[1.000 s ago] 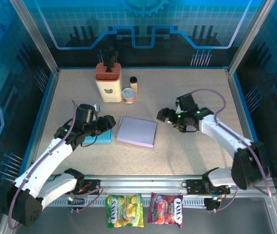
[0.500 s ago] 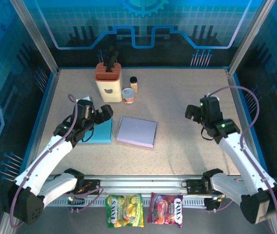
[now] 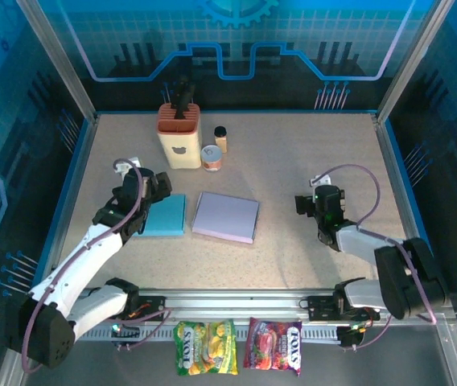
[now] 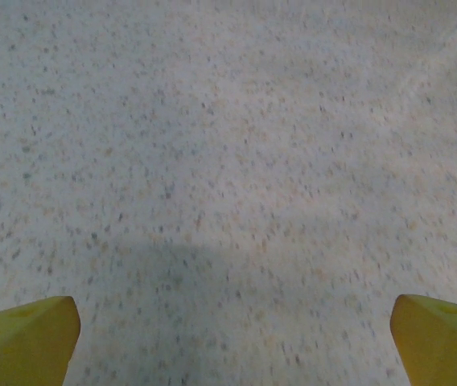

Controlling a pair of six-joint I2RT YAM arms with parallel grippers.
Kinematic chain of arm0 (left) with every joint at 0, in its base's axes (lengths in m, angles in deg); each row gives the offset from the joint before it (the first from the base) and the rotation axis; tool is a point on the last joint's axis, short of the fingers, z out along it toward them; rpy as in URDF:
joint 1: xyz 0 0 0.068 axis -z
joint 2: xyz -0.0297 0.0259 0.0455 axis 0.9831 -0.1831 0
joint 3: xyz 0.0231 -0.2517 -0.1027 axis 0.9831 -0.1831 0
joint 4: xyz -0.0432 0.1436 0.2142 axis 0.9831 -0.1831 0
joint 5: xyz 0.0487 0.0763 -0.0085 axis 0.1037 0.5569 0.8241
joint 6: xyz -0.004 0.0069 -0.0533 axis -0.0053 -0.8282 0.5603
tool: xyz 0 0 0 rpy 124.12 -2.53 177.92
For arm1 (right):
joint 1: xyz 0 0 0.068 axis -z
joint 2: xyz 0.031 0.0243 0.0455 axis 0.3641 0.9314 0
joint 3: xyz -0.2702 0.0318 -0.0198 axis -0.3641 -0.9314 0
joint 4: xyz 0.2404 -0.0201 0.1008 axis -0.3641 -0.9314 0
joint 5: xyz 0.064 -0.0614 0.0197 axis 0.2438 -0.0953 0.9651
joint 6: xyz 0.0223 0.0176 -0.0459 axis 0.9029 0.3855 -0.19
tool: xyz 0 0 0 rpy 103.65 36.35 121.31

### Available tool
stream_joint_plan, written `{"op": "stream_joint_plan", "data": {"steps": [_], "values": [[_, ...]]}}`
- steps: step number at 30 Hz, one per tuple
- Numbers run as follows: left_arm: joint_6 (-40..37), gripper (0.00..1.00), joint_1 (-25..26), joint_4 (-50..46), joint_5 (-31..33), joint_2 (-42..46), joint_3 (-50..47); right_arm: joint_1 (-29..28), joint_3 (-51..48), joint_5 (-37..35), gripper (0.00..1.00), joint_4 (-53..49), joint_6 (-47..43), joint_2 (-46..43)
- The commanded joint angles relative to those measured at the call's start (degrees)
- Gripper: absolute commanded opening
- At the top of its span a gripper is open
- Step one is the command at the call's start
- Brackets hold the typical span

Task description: Fold the paper box

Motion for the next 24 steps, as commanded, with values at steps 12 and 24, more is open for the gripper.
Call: {"op": "stream_joint_plan", "data": {"steps": [12,24], "values": [[-6.21,0.99,-2.14,-0.44,-1.60,3.69,-2.38,8.98,-5.29,8.14,1.00,36.39,0.43,11.92],[-17.23,0.99,-7.58,22.26,-11.25,-2.67,-12.18,7.61,-4.32,6.69,1.00,34.59,-0.74,11.80]]}}
